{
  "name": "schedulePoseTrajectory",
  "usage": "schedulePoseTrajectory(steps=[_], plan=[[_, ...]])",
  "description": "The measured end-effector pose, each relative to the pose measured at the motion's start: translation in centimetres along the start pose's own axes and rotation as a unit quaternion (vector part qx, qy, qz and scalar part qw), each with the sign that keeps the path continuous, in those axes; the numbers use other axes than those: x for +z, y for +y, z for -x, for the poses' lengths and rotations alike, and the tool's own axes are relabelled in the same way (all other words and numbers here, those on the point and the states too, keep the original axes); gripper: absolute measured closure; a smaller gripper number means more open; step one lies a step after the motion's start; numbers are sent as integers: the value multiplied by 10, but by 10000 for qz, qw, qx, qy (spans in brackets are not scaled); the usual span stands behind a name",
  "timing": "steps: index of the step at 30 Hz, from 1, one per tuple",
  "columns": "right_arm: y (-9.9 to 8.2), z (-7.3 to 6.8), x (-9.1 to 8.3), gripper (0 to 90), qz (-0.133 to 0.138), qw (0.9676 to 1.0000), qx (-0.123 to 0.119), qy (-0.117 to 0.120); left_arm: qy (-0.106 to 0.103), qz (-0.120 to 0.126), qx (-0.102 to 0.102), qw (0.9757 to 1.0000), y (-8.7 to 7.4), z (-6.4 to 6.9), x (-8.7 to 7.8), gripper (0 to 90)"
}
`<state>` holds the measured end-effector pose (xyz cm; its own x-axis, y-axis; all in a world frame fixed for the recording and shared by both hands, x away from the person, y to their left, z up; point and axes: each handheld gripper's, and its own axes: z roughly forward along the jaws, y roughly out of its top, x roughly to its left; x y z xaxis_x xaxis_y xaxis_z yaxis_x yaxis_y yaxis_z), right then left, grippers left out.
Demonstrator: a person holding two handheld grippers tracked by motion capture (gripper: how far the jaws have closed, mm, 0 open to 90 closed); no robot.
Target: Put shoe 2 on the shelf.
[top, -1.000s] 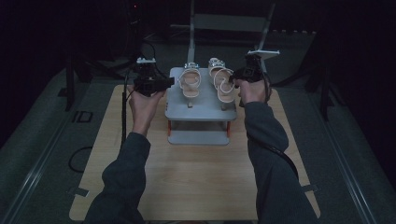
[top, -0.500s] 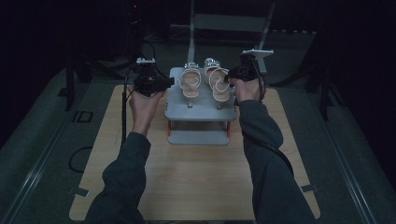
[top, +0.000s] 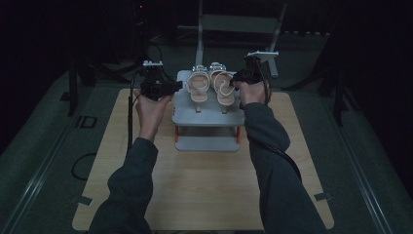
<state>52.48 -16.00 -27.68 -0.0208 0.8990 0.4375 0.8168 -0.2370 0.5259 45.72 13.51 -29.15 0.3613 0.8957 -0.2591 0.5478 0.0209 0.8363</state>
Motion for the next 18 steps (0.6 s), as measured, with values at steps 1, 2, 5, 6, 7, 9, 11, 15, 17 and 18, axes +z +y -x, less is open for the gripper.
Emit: schedulePoseTrajectory(steps=[1,2,5,6,7,9,11,15,17,18], plan=[[0,0,1,822,8,10000,15,-3,-4,4,-9,10000,0,0,0,459],[0,-1,2,821,9,10000,21,-31,-4,4,-9,10000,0,0,0,459],[1,-1,3,820,-33,10000,34,-45,-14,5,-25,10000,0,0,1,459],[1,-2,4,819,-43,10000,35,-48,-16,2,-21,10000,0,0,1,459],[1,-2,4,817,-48,10000,33,-58,-19,0,-24,10000,0,0,1,459],[2,-2,4,815,-73,9999,37,-65,-23,1,-31,10000,0,0,2,459],[3,-2,5,813,-96,9999,25,-75,-28,0,-37,10000,0,1,2,459],[4,-2,7,806,-139,9999,62,-53,-46,-2,-34,10000,0,2,4,459],[4,-1,7,804,-169,9998,73,-47,-52,-10,-40,10000,-1,2,4,459],[4,-1,8,805,-187,9998,90,-43,-52,-10,-40,10000,-1,2,4,459]])
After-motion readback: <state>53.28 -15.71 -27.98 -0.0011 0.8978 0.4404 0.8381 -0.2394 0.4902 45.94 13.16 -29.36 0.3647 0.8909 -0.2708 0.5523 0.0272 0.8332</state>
